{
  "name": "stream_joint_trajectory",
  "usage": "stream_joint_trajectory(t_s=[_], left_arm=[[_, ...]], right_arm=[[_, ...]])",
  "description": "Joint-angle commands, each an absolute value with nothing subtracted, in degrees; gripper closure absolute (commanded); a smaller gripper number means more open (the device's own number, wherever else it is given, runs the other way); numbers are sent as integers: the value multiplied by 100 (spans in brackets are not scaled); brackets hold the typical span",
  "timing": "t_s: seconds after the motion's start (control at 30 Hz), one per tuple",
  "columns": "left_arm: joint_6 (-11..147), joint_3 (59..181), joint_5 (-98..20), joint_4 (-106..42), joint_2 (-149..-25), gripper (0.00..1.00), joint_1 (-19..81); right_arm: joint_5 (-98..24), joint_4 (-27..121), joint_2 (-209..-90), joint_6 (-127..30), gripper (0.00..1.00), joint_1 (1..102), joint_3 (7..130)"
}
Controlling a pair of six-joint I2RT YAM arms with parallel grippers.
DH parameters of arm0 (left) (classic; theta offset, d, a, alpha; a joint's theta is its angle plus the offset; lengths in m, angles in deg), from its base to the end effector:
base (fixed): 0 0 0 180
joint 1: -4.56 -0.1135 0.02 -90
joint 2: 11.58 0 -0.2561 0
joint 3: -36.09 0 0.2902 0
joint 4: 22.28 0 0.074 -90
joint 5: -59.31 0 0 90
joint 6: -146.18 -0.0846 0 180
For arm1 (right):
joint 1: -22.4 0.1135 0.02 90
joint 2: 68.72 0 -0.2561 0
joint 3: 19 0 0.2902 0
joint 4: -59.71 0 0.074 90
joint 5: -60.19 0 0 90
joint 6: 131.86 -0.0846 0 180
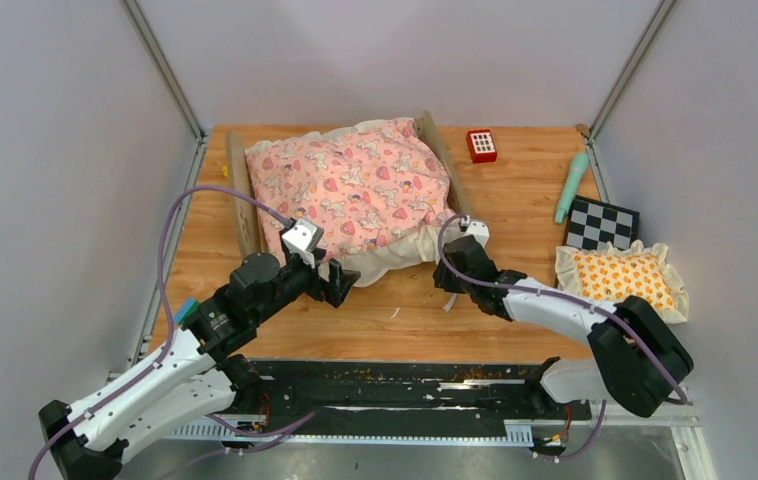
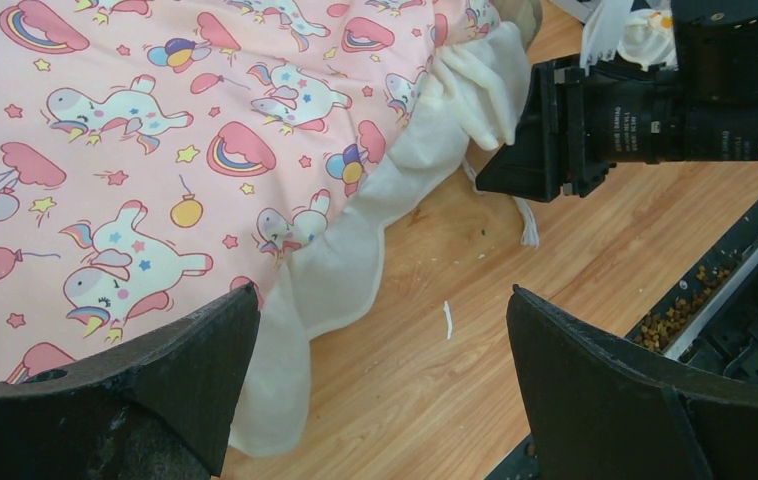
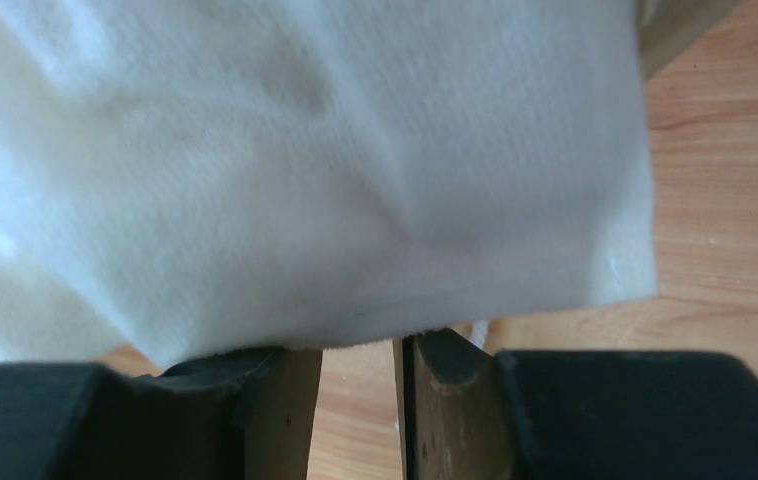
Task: Set up the pet bed
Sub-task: Tie the ropes to the bed frame.
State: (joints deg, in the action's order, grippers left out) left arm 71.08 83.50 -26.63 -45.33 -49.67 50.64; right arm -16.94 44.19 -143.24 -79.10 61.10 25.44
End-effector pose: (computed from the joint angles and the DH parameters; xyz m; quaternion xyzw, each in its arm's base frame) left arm 0.1837 -0.1822 0.2809 0.1902 0.7630 -0.2891 0.5459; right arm 0.2555 0.1805 0.1031 0.0306 0.9205 0.1492 0.3598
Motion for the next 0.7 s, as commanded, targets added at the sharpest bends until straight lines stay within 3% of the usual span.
stream_joint_trajectory(t_s=[0.0, 0.43, 0.67], left_arm=[[7141, 8361, -2597, -4514, -4862, 0, 5043], [7025, 8333, -2490, -4648, -4785, 0, 5043], [7018, 8318, -2473, -4652, -4734, 0, 5043]], right_arm=[[-1162, 4674, -14756, -8007, 68, 6184, 2934], [-286, 4118, -15542, -8000, 71, 6491, 3302], [-394, 4070, -15413, -8101, 89, 6580, 2985]])
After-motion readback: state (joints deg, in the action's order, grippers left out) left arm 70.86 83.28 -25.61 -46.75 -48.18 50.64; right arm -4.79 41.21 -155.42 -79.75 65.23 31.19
